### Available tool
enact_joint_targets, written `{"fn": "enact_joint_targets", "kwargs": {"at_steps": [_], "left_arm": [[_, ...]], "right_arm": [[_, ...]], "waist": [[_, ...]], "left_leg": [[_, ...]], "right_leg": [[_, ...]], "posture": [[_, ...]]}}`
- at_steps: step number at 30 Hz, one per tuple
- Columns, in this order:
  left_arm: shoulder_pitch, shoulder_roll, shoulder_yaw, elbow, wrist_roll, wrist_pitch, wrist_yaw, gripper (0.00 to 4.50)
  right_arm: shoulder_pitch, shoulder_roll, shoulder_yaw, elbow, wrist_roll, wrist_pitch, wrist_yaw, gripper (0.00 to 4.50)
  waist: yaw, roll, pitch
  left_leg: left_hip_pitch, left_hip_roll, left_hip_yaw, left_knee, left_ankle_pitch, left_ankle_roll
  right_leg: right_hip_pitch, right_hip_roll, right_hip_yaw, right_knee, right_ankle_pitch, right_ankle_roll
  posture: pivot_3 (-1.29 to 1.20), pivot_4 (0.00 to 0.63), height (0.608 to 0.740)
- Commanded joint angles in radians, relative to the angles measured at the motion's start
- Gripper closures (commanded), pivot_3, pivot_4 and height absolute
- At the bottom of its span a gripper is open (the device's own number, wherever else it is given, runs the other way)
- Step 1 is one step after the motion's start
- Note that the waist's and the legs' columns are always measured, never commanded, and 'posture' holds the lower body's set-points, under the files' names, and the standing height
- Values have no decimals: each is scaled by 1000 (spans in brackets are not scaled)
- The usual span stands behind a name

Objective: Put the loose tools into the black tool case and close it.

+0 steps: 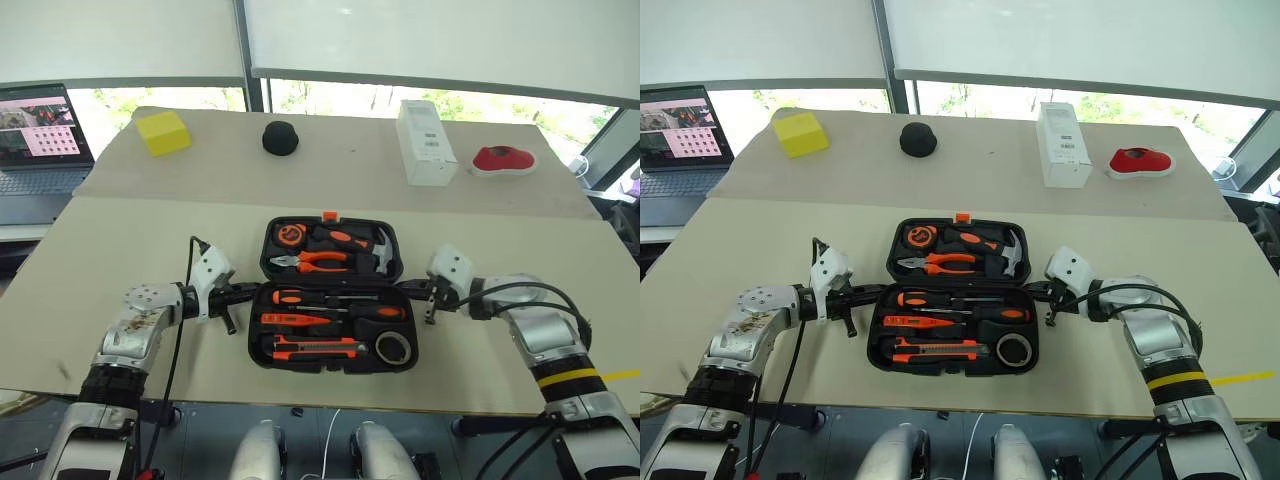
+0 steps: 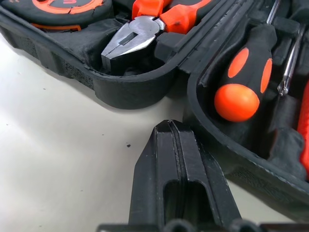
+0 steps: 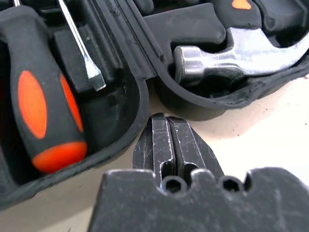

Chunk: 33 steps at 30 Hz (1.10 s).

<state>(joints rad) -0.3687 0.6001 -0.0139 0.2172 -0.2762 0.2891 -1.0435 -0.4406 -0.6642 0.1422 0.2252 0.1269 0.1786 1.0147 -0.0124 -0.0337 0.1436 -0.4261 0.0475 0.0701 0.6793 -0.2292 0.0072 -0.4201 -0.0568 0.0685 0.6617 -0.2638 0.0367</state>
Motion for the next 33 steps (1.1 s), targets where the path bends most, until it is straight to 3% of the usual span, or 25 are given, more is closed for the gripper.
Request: {"fn": "enact_joint_targets", "kwargs": {"at_steps": [1, 7, 11, 13, 17, 29, 32, 33], "left_arm": [[9, 56, 66, -84, -27, 114, 50, 3628], [-53, 164, 121, -174, -149, 432, 39, 1397], [-166, 147, 108, -184, -178, 630, 116, 85], [-250, 96, 101, -154, -169, 748, 216, 34], [-311, 44, 64, -133, -141, 832, 296, 34], [-355, -20, 10, -52, -115, 853, 371, 34], [-358, -34, 1, -28, -102, 845, 383, 0], [-359, -37, -2, -19, -102, 848, 383, 0]], "right_arm": [[-22, -52, -101, -78, 58, 152, -27, 3548], [-61, -131, -163, -253, 227, 520, 18, 1380], [-176, -152, -116, -276, 261, 855, -37, 64], [-278, -123, -74, -231, 251, 1023, -96, 23], [-395, -41, -71, -125, 240, 1148, -195, 23], [-504, 98, -82, 117, 207, 1177, -351, 23], [-503, 87, -43, 132, 203, 1194, -340, 633], [-499, 82, -30, 128, 204, 1207, -339, 1022]], "waist": [[0, 0, 0], [-2, 0, 1], [0, 0, 1], [2, -1, 1], [-3, -1, 1], [-3, -1, 1], [1, -1, 1], [2, -1, 1]], "left_leg": [[0, 0, 0, 0, 0, 0], [0, 1, -4, 0, 0, 0], [0, 0, -4, 0, 0, 0], [0, 0, -4, 1, 0, 0], [0, -1, -4, 1, 0, 0], [-5, -2, -3, 0, 1, 0], [-5, -2, -3, 0, 1, 0], [-5, -2, -3, 0, 1, 0]], "right_leg": [[0, 0, 0, 0, 0, 0], [-1, 0, 0, 1, 0, 0], [0, 0, 0, 1, 0, 0], [0, 0, 0, 2, 0, 0], [0, 1, 0, 1, 0, 0], [-5, 0, 0, 1, 0, 0], [-5, -1, -1, 1, 0, 0], [-4, -1, -1, 1, 0, 0]], "posture": [[0, 150, 740], [0, 150, 740], [0, 150, 740], [0, 150, 740], [0, 150, 740], [0, 150, 740], [0, 150, 740], [0, 150, 740]]}}
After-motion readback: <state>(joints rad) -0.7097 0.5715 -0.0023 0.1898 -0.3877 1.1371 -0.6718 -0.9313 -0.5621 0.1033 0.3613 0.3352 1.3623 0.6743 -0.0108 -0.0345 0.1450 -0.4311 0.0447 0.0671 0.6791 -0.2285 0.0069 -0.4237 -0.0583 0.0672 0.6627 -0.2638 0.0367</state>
